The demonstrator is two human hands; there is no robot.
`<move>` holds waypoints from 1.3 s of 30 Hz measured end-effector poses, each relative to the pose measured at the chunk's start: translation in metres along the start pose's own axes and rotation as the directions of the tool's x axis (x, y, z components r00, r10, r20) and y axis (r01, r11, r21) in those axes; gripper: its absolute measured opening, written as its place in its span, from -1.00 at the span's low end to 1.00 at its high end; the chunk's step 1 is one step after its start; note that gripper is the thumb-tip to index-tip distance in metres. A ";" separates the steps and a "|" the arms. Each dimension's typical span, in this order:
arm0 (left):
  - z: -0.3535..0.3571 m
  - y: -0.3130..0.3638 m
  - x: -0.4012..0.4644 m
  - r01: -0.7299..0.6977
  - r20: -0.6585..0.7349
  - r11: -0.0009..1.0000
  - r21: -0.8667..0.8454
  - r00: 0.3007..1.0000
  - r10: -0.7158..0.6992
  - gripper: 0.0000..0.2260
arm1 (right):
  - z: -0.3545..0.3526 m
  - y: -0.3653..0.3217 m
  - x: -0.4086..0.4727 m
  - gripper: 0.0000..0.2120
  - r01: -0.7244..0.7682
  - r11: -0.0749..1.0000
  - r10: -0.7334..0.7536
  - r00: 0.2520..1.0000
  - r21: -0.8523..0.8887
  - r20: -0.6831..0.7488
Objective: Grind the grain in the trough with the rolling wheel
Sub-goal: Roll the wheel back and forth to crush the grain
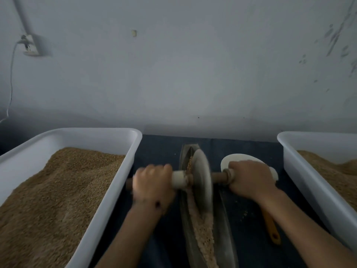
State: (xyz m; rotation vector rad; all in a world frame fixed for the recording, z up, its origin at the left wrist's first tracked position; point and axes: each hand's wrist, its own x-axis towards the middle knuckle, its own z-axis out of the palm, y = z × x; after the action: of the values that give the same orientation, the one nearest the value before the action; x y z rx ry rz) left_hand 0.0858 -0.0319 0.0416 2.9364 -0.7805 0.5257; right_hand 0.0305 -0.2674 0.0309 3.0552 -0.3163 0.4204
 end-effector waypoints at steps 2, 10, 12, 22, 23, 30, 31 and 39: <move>-0.001 -0.002 0.042 -0.013 0.143 0.999 0.051 0.990 0.005 -0.77 | -0.002 0.008 0.027 -0.84 -0.069 0.994 0.047 0.969 0.084 0.243; -0.007 0.013 0.019 0.039 0.049 0.998 0.055 0.998 -0.042 -0.77 | 0.006 0.002 -0.003 -0.80 -0.109 0.991 0.104 0.992 0.082 0.068; -0.007 0.019 -0.033 0.050 -0.119 0.999 -0.010 0.992 -0.051 -0.78 | 0.009 -0.008 -0.045 -0.81 -0.066 0.995 0.079 0.976 0.074 -0.201; 0.001 0.012 -0.066 -0.018 -0.323 0.998 -0.066 0.946 -0.004 -0.80 | -0.003 -0.015 -0.074 -0.70 0.091 0.996 -0.077 0.888 0.009 -0.453; -0.001 0.011 -0.048 0.025 -0.159 0.999 -0.040 0.987 -0.031 -0.79 | -0.005 -0.013 -0.056 -0.70 0.065 0.998 -0.068 0.938 -0.022 -0.338; 0.007 -0.012 0.064 0.194 0.528 0.981 -0.028 0.836 -0.151 -0.68 | -0.021 -0.008 0.060 -0.89 -0.037 0.992 0.079 0.926 -0.119 0.368; 0.005 -0.013 0.066 0.204 0.546 0.978 -0.029 0.823 -0.156 -0.66 | -0.022 -0.009 0.062 -0.89 -0.046 0.993 0.086 0.917 -0.111 0.390; 0.011 0.014 -0.061 0.021 -0.395 1.000 0.008 0.918 -0.016 -0.88 | 0.006 -0.013 -0.071 -0.71 0.065 0.996 -0.031 0.875 0.054 -0.483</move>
State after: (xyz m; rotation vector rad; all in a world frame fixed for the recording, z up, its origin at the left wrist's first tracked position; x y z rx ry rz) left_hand 0.0326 -0.0174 0.0099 2.7009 -0.6953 1.0806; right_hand -0.0320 -0.2411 0.0062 2.8719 -0.2012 1.1803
